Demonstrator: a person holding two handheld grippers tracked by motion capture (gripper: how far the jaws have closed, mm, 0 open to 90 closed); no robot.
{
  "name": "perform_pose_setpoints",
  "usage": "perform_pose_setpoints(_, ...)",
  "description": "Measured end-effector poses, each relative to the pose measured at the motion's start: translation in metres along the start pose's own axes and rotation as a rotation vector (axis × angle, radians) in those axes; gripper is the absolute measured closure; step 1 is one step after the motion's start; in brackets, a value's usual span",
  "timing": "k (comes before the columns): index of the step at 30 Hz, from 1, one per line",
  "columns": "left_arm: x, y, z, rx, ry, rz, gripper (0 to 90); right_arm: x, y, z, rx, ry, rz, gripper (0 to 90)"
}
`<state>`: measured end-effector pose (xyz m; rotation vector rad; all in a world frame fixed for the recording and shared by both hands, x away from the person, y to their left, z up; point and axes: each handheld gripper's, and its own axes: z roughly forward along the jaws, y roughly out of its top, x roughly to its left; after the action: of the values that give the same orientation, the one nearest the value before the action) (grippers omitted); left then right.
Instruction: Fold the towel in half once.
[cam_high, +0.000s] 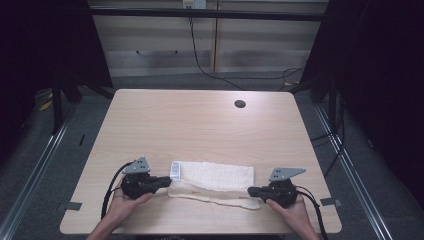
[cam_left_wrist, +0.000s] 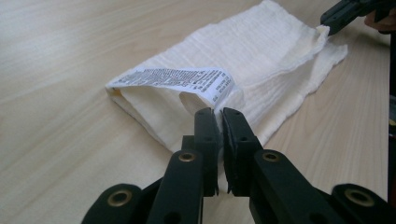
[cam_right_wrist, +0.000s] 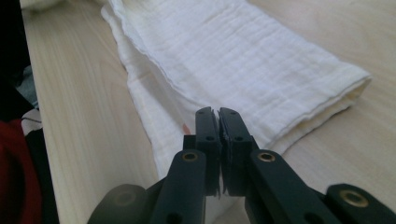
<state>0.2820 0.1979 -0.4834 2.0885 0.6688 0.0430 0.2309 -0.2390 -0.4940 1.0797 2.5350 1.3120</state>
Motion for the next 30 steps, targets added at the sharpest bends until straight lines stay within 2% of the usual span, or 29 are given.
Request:
perform_pose_setpoints(5, -0.003, -0.007, 0.002, 0.032, -0.004, 0.007, 84.4, 0.003, -0.004, -0.001, 0.008, -0.006, 0.009, 84.5)
perform_pose_setpoints(7, -0.004, -0.009, 0.003, 0.031, -0.012, -0.001, 83.1, 0.003, -0.006, -0.001, 0.015, -0.009, 0.008, 80.1)
perform_pose_setpoints(11, -0.006, -0.011, -0.003, 0.031, -0.012, -0.002, 75.4, 0.005, -0.009, -0.003, 0.022, -0.014, 0.019, 75.3)
perform_pose_setpoints(16, -0.003, -0.014, -0.014, -0.023, -0.013, -0.045, 66.0, 0.007, -0.012, -0.009, 0.003, -0.023, 0.029, 66.8)
perform_pose_setpoints(19, 0.001, -0.013, -0.022, -0.069, -0.007, -0.060, 64.0, 0.010, -0.012, -0.015, -0.009, -0.019, 0.035, 62.6)
perform_pose_setpoints(23, 0.005, -0.011, -0.028, -0.105, -0.001, -0.077, 63.0, 0.012, -0.014, -0.022, -0.031, -0.025, 0.046, 61.2)
perform_pose_setpoints(30, 0.008, -0.005, -0.025, -0.106, 0.016, -0.083, 62.1, 0.005, -0.009, -0.026, -0.072, -0.049, 0.065, 62.4)
